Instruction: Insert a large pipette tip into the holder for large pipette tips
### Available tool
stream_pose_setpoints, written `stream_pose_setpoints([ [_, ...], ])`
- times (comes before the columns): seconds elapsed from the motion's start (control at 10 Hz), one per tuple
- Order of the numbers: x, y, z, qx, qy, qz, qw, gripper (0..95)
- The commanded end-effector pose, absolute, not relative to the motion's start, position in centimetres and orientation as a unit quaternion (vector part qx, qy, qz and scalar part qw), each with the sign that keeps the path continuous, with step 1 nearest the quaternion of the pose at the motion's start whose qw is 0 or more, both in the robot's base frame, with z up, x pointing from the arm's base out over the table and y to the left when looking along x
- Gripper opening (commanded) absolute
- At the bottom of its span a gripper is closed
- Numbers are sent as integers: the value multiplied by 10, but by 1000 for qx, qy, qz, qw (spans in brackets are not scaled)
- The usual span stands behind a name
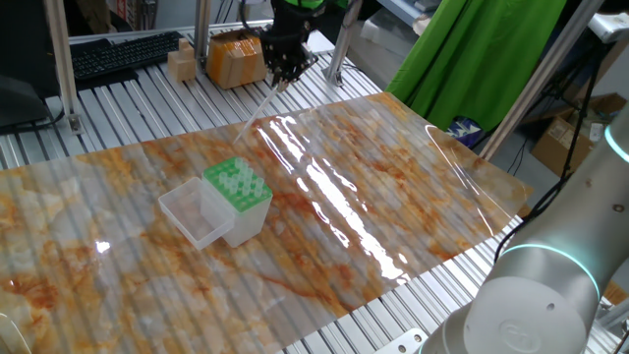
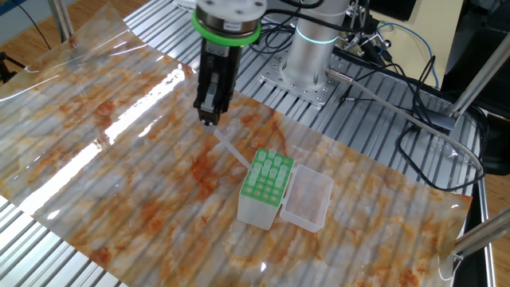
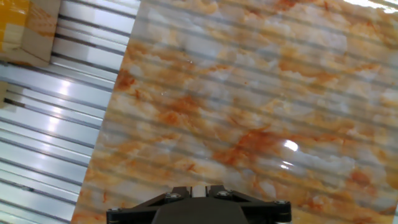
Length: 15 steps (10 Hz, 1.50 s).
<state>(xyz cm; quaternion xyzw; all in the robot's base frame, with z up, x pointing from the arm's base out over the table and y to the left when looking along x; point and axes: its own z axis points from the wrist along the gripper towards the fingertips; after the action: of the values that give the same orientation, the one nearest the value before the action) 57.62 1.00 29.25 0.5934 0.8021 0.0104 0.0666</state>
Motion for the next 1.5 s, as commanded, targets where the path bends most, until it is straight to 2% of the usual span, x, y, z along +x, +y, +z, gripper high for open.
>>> stream_pose_setpoints([
  [0.1,576,12,293,595,800,5,73,0],
  [0.6,577,15,290,603,791,-4,103,0],
  [1.5,577,21,280,611,783,-1,120,0],
])
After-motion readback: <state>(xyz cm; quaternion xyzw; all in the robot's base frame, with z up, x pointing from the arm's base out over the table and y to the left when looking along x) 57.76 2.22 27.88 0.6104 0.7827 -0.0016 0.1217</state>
